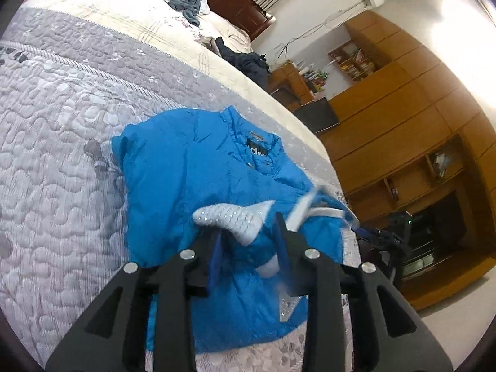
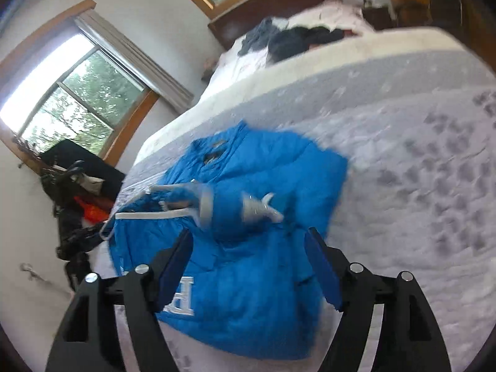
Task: Fold large clothes
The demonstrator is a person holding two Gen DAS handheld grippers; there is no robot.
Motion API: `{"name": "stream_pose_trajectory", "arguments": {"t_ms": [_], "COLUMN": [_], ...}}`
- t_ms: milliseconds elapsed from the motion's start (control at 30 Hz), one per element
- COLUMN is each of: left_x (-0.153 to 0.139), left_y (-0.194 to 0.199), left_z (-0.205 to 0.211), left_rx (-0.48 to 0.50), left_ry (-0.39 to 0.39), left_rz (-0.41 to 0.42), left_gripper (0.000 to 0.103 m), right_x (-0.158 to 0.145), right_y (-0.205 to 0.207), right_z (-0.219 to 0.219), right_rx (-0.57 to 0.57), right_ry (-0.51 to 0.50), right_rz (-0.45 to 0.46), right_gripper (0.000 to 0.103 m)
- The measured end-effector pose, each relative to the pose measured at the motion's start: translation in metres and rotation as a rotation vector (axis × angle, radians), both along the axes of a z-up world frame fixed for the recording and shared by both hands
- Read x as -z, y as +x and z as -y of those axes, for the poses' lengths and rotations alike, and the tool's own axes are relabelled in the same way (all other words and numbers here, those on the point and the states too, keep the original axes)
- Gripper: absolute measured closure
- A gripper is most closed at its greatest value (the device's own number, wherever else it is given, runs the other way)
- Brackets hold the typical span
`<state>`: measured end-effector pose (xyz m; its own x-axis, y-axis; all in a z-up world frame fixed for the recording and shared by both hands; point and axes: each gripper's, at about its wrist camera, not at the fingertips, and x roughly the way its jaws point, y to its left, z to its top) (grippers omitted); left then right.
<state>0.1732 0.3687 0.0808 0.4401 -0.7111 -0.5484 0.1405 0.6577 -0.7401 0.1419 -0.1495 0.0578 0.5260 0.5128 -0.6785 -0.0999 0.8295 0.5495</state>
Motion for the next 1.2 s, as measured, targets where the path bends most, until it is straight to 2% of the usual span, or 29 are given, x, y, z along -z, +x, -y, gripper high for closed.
{"name": "stream_pose_trajectory", "arguments": {"t_ms": [67, 100, 200, 267, 333, 400, 533, 600, 633, 700, 733, 767, 833, 900, 933, 1033, 1200], "left_x": [-0.002, -0.006, -0.017, -0.019, -0.019, -0.015, -0.006, 0.002, 0.006, 0.013, 0.016, 0.017, 0.016, 0.011, 0.008, -0.008, -0.041], "left_y": [-0.001, -0.003, -0.005, -0.005, -0.003, -0.005, 0.002, 0.009, 0.013, 0.022, 0.024, 0.025, 0.023, 0.017, 0.012, -0.012, -0.047], "left_z": [-0.005, -0.012, -0.022, -0.017, 0.000, 0.015, 0.038, 0.053, 0.057, 0.066, 0.068, 0.069, 0.068, 0.063, 0.059, 0.053, 0.053], "left_rx": [-0.012, -0.045, -0.089, -0.069, -0.007, 0.021, 0.123, 0.157, 0.165, 0.165, 0.160, 0.143, 0.110, 0.079, 0.059, 0.019, -0.049], "left_ry": [-0.012, -0.005, 0.042, 0.105, 0.223, 0.368, 0.464, 0.560, 0.581, 0.625, 0.638, 0.647, 0.656, 0.649, 0.636, 0.592, 0.572], "left_rz": [0.005, 0.031, 0.105, 0.128, 0.162, 0.212, 0.276, 0.293, 0.291, 0.281, 0.280, 0.281, 0.281, 0.293, 0.302, 0.354, 0.467], "left_gripper": [0.068, 0.063, 0.060, 0.058, 0.049, 0.047, 0.033, 0.032, 0.031, 0.031, 0.032, 0.035, 0.060, 0.079, 0.085, 0.089, 0.092], "right_x": [-0.002, -0.003, -0.003, -0.004, -0.003, -0.001, 0.009, 0.017, 0.021, 0.029, 0.032, 0.033, 0.036, 0.033, 0.029, 0.015, -0.012], "right_y": [-0.002, -0.002, 0.001, 0.005, 0.013, 0.024, 0.044, 0.054, 0.059, 0.064, 0.065, 0.063, 0.059, 0.051, 0.046, 0.025, -0.003], "right_z": [0.001, -0.001, -0.016, -0.029, -0.044, -0.060, -0.083, -0.093, -0.098, -0.104, -0.105, -0.107, -0.106, -0.100, -0.096, -0.082, -0.067], "right_rx": [-0.005, -0.018, -0.066, -0.101, -0.136, -0.168, -0.221, -0.237, -0.244, -0.255, -0.254, -0.253, -0.263, -0.258, -0.254, -0.227, -0.186], "right_ry": [-0.020, -0.043, -0.108, -0.148, -0.199, -0.251, -0.351, -0.409, -0.424, -0.441, -0.458, -0.479, -0.493, -0.468, -0.453, -0.382, -0.291], "right_rz": [0.012, 0.020, 0.044, 0.064, 0.085, 0.101, 0.107, 0.103, 0.095, 0.091, 0.096, 0.106, 0.112, 0.128, 0.136, 0.174, 0.210], "right_gripper": [0.028, 0.028, 0.027, 0.019, 0.015, 0.013, 0.012, 0.012, 0.012, 0.019, 0.029, 0.044, 0.065, 0.077, 0.082, 0.087, 0.089]}}
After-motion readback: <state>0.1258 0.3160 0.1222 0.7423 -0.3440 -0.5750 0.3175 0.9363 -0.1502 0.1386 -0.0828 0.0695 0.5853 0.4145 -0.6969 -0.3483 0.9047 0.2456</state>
